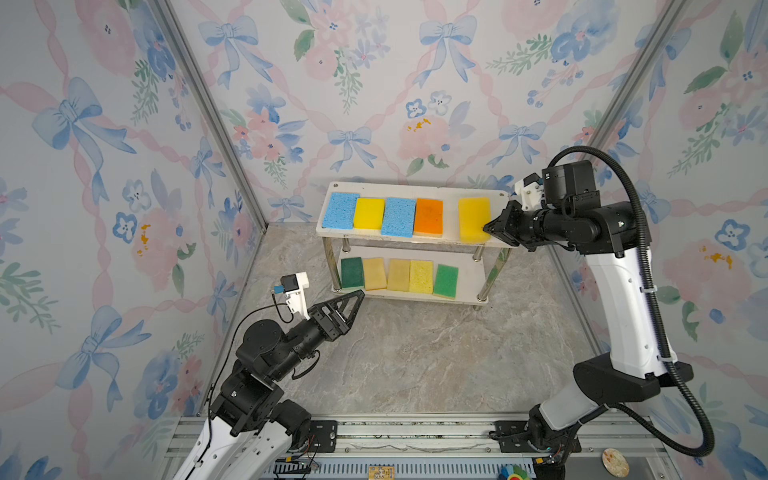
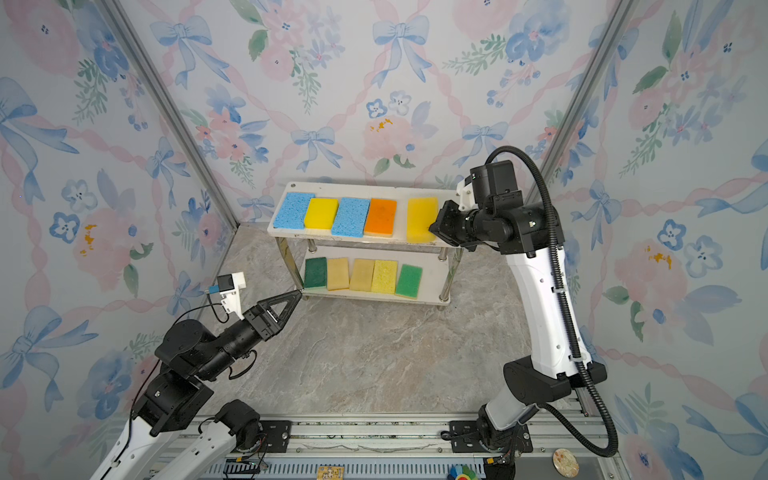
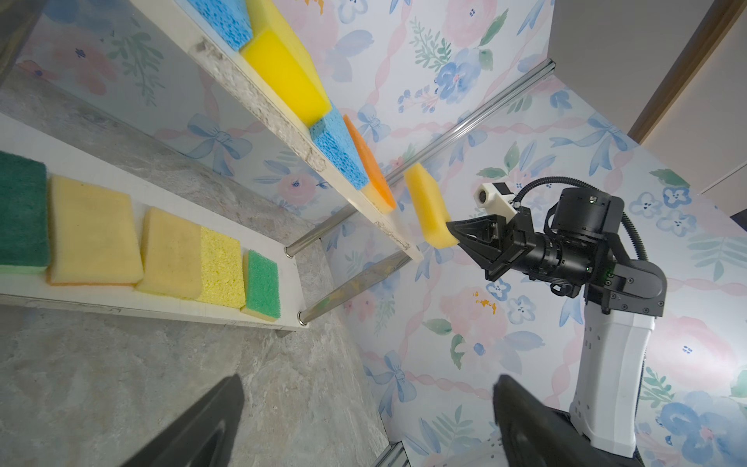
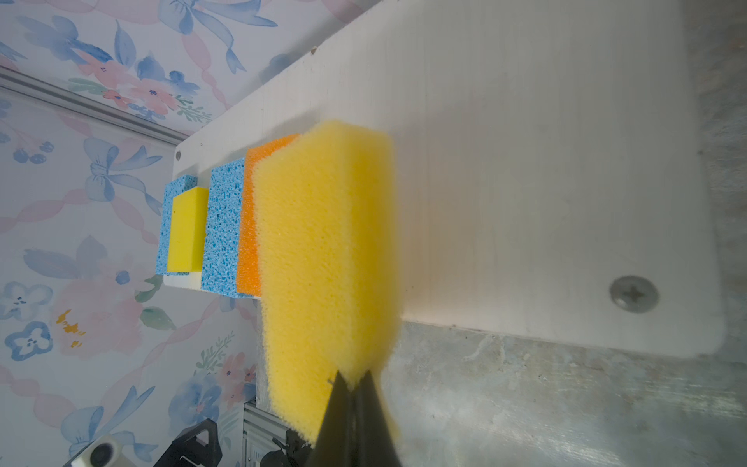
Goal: Place and organize the cleaning sponges onto the shelf
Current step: 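Lower the yellow sponge beside the orange sponge and press it flat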
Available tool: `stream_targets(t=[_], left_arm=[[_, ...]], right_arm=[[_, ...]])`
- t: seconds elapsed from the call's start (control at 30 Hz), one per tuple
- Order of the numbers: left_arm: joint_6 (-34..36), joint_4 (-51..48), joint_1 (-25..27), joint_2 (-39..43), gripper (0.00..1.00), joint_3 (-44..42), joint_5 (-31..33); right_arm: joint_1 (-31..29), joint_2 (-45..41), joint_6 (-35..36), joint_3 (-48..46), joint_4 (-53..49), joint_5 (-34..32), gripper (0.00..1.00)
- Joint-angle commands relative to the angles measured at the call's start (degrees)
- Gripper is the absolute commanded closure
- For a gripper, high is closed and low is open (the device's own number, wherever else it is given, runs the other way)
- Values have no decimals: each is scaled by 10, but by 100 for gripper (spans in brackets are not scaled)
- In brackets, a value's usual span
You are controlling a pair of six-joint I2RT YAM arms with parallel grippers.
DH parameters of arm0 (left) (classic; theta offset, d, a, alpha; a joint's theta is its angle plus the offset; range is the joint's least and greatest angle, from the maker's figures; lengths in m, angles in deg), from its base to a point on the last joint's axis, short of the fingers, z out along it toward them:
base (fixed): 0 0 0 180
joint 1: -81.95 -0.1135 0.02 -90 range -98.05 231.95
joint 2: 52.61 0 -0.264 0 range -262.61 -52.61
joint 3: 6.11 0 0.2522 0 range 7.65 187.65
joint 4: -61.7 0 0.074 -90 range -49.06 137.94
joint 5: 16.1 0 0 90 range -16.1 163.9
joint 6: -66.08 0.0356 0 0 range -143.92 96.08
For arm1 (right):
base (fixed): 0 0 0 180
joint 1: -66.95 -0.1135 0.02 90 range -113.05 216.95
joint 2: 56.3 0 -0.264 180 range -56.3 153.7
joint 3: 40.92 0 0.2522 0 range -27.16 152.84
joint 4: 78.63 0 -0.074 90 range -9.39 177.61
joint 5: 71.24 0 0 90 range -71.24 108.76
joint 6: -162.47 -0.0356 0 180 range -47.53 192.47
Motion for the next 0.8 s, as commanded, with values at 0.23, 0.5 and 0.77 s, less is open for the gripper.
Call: stream_targets(t=[0.23,0.5,0.77], left_arm=[[2,-2,-9,11,2,-12,-21],[9,-13,-14,9,2,-12,-26],[10,-13,-19,2,2,-14,-28]], right_arm=[[7,44,-42,-2,42,39,99],[6,53,-48,-16,58,40,99],[6,52,-52,-30,71,41,99]])
